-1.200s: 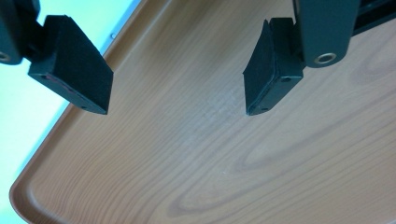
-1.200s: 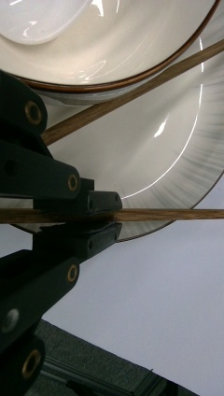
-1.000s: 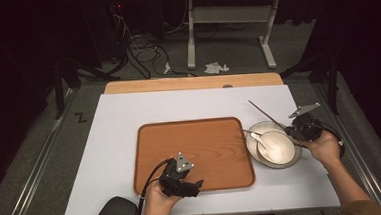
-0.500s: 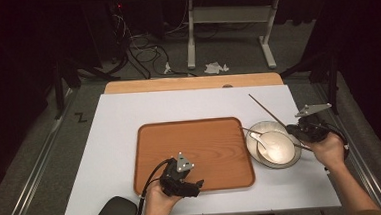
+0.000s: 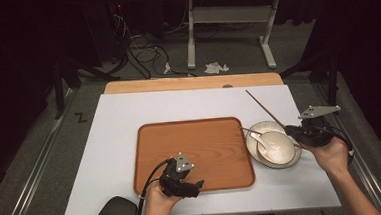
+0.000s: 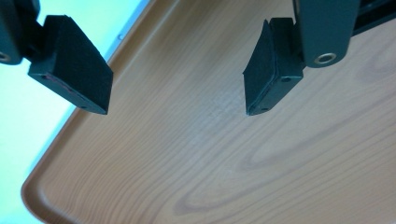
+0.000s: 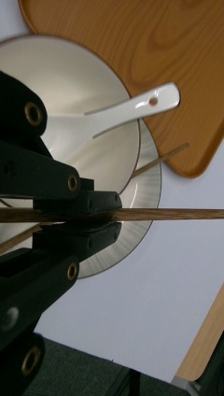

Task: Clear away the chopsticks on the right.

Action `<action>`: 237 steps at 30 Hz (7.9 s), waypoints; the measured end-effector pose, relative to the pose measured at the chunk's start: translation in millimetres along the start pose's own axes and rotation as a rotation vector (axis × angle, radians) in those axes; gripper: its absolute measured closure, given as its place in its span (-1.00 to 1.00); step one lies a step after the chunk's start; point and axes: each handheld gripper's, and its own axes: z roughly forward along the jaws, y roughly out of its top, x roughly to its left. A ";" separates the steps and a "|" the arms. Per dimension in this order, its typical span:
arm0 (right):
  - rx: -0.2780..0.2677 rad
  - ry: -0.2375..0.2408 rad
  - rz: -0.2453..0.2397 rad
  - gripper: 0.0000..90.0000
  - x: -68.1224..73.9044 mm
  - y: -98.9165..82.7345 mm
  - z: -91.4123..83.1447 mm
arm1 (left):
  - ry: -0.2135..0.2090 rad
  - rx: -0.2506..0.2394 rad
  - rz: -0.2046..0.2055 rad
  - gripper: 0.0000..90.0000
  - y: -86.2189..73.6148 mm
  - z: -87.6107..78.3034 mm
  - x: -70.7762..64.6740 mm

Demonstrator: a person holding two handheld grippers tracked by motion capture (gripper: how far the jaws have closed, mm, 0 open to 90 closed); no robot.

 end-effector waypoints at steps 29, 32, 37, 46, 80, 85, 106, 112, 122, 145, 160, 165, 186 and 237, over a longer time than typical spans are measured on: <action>-0.006 0.122 -0.094 0.88 110.5 -2.2 8.0 | 0.014 -0.010 0.004 -0.46 -1.2 -3.4 0.0; 0.002 0.139 -0.101 0.88 123.5 -1.6 18.2 | 0.013 -0.007 0.009 -0.46 -1.2 -2.9 -1.1; 0.025 0.146 -0.093 0.88 132.6 -2.8 31.2 | 0.015 -0.010 0.010 -0.46 -1.5 -3.5 -1.5; 0.069 0.153 -0.100 0.88 142.2 -2.4 57.8 | 0.014 -0.011 0.012 -0.46 -1.6 -3.5 -2.0; 0.153 0.079 -0.038 0.81 136.6 -10.2 91.4 | 0.023 -0.008 0.023 -0.46 -1.3 -3.5 -3.0; 0.155 0.077 -0.022 0.80 132.0 -12.2 90.1 | 0.024 -0.009 0.025 -0.46 -1.8 -4.2 -3.3; 0.137 0.123 -0.028 0.57 134.7 -12.0 80.7 | 0.024 -0.005 0.027 -0.46 -1.6 -3.4 -3.3; 0.056 0.183 -0.010 0.54 131.6 -8.5 57.2 | 0.023 0.004 0.027 -0.46 -1.1 -1.1 -3.2; -0.051 0.228 -0.026 0.48 124.8 -6.9 37.8 | 0.016 0.003 0.027 -0.46 -0.6 -0.9 -2.9; -0.108 0.148 -0.013 0.30 86.5 -14.9 3.7 | 0.013 0.000 0.018 -0.46 -0.5 -1.7 -1.5; -0.127 0.112 0.046 0.21 48.1 -21.6 -20.1 | 0.016 0.002 0.012 -0.46 -0.3 -0.9 -0.7; -0.140 0.071 0.111 0.20 24.7 -26.6 -27.5 | 0.015 0.003 0.018 -0.46 -0.5 -0.9 -1.4; -0.006 -0.015 0.132 0.41 -36.8 -45.7 -0.6 | 0.016 0.007 0.012 -0.46 -0.6 0.6 -1.0; 0.140 -0.047 0.080 0.89 -35.4 -46.7 32.8 | 0.007 0.010 0.020 -0.46 0.3 1.5 -0.9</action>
